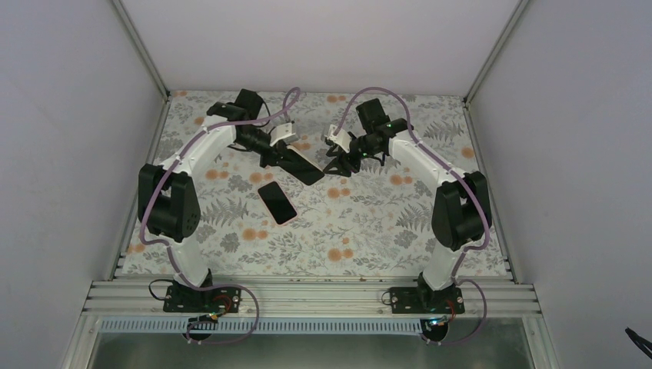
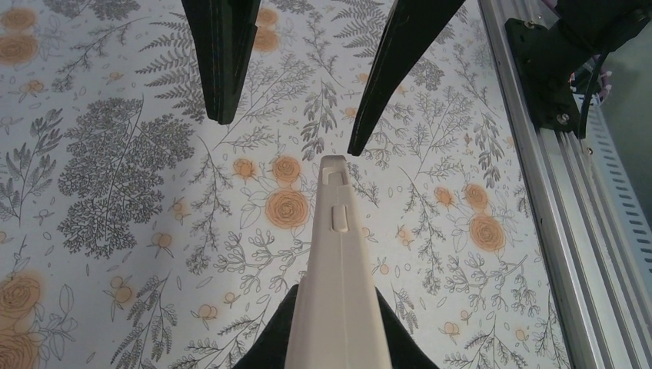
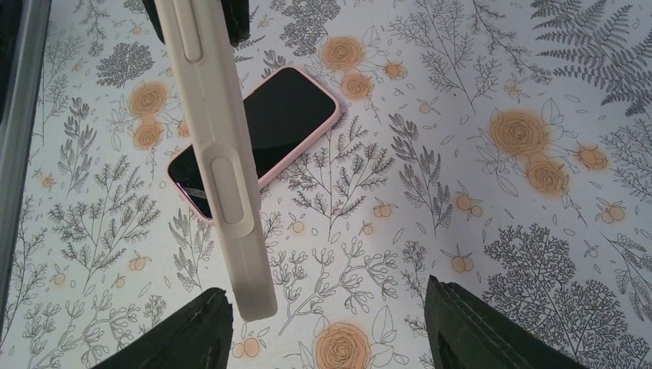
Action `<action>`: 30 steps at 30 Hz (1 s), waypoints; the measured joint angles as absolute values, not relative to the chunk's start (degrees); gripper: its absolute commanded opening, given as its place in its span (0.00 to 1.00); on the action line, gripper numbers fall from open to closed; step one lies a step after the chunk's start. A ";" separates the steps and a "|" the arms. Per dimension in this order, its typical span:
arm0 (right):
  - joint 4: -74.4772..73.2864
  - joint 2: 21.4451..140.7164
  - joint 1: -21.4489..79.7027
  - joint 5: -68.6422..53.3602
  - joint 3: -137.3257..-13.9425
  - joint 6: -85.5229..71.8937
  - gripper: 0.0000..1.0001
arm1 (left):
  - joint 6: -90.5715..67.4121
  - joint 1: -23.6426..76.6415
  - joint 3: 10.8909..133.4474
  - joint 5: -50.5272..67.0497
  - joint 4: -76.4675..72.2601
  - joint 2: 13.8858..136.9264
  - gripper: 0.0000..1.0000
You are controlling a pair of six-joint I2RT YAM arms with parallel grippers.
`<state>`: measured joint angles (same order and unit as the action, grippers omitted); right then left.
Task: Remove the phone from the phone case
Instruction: Pick up the phone at the center of the board, then remove the phone case from the phone.
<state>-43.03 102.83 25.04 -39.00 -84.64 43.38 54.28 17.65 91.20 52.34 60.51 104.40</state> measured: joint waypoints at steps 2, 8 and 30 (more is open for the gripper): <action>-42.89 102.83 25.04 -38.94 -84.60 43.29 0.64 | 54.19 17.65 91.20 52.34 60.51 104.40 0.02; -42.92 103.48 25.04 -38.94 -84.60 43.29 0.63 | 53.49 17.65 91.20 52.29 60.14 103.96 0.02; -43.81 104.99 24.64 -39.00 -84.62 43.20 0.57 | 53.36 17.65 89.67 51.57 58.50 102.24 0.02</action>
